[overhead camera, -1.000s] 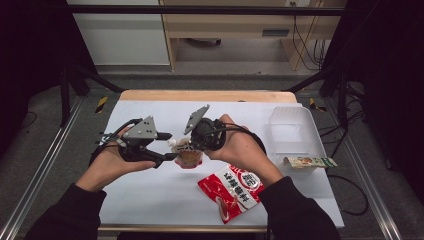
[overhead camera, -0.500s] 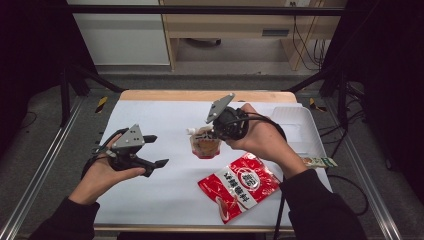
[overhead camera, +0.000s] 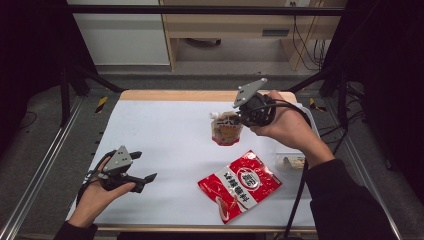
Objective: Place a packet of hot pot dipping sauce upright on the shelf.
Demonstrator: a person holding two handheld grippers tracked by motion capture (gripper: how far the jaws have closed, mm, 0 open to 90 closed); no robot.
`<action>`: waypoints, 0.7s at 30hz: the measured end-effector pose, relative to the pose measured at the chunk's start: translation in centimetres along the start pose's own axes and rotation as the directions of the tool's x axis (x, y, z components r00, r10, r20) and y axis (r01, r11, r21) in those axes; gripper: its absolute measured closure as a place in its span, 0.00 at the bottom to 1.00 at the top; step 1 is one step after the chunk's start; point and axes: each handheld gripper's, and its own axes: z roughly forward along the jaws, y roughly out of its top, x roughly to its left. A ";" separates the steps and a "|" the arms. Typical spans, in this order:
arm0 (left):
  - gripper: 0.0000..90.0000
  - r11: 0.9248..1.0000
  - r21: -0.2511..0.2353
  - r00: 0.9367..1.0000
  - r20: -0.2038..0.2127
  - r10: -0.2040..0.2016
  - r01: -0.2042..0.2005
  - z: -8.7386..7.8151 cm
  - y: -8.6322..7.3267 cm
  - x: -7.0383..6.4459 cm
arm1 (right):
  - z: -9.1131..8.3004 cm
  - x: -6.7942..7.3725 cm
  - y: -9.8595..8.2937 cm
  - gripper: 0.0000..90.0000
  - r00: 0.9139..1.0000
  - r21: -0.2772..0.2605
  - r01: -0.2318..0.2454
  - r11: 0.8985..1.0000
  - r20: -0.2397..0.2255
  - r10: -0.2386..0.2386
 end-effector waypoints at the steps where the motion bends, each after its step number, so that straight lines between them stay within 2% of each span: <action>1: 0.11 1.000 0.003 1.000 -0.014 -0.009 0.009 0.1 -0.5 0.2 | -0.1 -0.3 -0.2 0.98 1.000 -0.002 -0.004 1.000 0.004 0.004; 4: 0.10 1.000 0.020 0.999 -0.048 -0.011 0.012 0.0 -1.5 0.5 | -0.7 -1.1 -0.7 0.98 1.000 0.005 0.002 1.000 0.023 -0.002; 7: 0.10 0.998 -0.010 0.997 -0.061 -0.057 0.056 -0.4 -2.3 0.9 | -1.4 -1.7 -1.2 0.98 0.999 -0.001 0.002 1.000 0.048 -0.002; 10: 0.10 0.998 0.000 0.994 -0.089 -0.063 0.063 -0.6 -3.0 1.1 | -2.1 -2.4 -1.8 0.98 0.998 -0.010 -0.004 1.000 0.070 0.004; 14: 0.10 0.995 -0.003 0.990 -0.102 -0.099 0.099 -0.9 -4.0 1.2 | -3.1 -3.4 -3.0 0.98 0.994 -0.014 -0.024 1.000 0.105 0.026; 21: 0.09 0.996 0.009 0.987 -0.138 -0.088 0.090 -0.9 -4.6 1.1 | -4.6 -4.6 -5.1 0.98 0.988 -0.008 -0.042 0.999 0.151 0.042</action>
